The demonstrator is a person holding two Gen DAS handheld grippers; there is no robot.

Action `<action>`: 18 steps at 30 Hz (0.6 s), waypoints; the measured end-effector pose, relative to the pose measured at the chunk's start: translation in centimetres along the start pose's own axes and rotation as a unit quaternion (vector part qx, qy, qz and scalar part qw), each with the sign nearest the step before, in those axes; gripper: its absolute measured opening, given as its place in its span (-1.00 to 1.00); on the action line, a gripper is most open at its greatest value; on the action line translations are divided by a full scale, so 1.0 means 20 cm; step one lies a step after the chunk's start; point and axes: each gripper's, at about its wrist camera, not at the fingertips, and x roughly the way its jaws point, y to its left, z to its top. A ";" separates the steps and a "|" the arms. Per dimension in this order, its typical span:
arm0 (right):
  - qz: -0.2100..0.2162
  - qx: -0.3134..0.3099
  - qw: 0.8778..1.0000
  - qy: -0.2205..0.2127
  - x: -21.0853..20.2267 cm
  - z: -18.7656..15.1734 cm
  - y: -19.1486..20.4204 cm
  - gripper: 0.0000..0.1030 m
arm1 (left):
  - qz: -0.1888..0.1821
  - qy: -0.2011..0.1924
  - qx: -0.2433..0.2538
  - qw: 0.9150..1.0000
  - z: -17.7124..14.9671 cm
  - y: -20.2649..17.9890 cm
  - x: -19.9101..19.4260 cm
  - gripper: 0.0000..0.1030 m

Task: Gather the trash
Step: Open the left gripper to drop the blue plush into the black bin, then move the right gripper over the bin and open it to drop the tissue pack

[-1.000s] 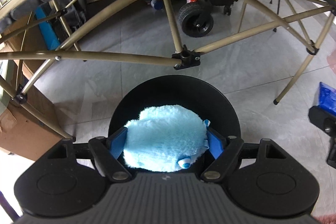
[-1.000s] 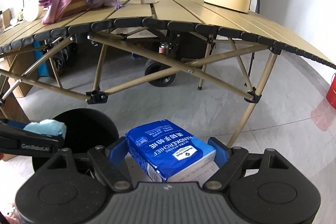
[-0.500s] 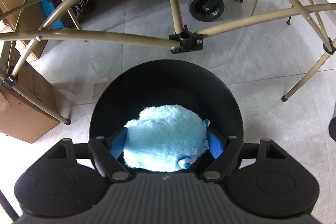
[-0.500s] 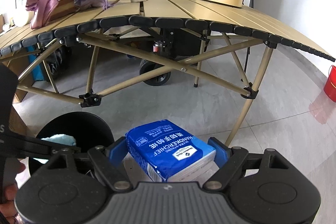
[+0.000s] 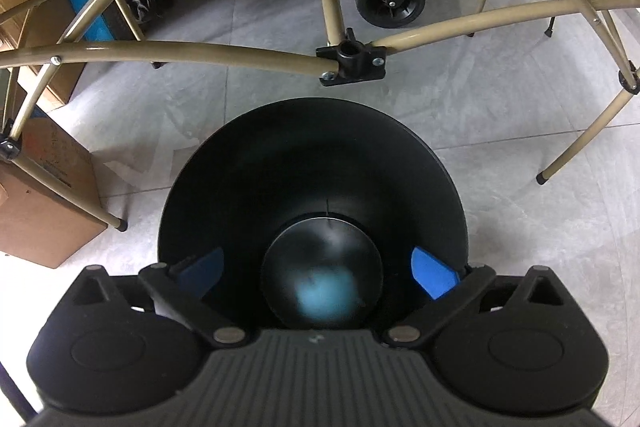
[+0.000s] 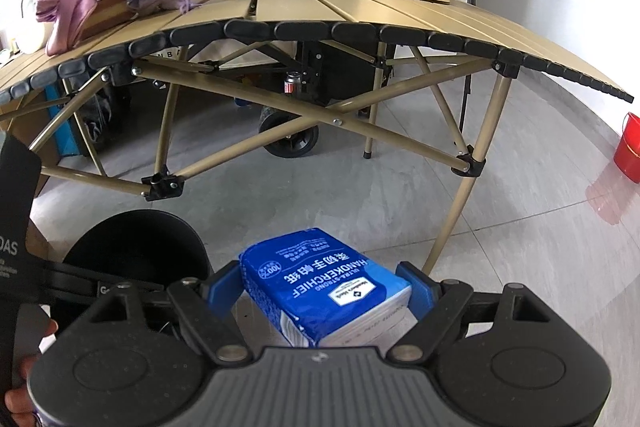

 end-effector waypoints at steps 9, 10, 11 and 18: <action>0.002 -0.003 1.000 -0.003 -0.01 0.01 0.02 0.59 | -0.002 -0.008 -0.003 1.000 0.00 0.02 -0.04 1.00; 0.003 -0.004 1.000 -0.003 -0.01 0.01 0.02 0.59 | -0.002 -0.010 -0.003 1.000 0.00 0.03 -0.05 1.00; 0.004 -0.004 1.000 -0.003 -0.02 0.01 0.03 0.59 | -0.001 -0.011 -0.003 1.000 -0.01 0.04 -0.06 1.00; 0.014 -0.007 1.000 0.006 -0.03 0.02 0.08 0.59 | -0.001 -0.026 -0.005 1.000 -0.02 0.11 -0.14 1.00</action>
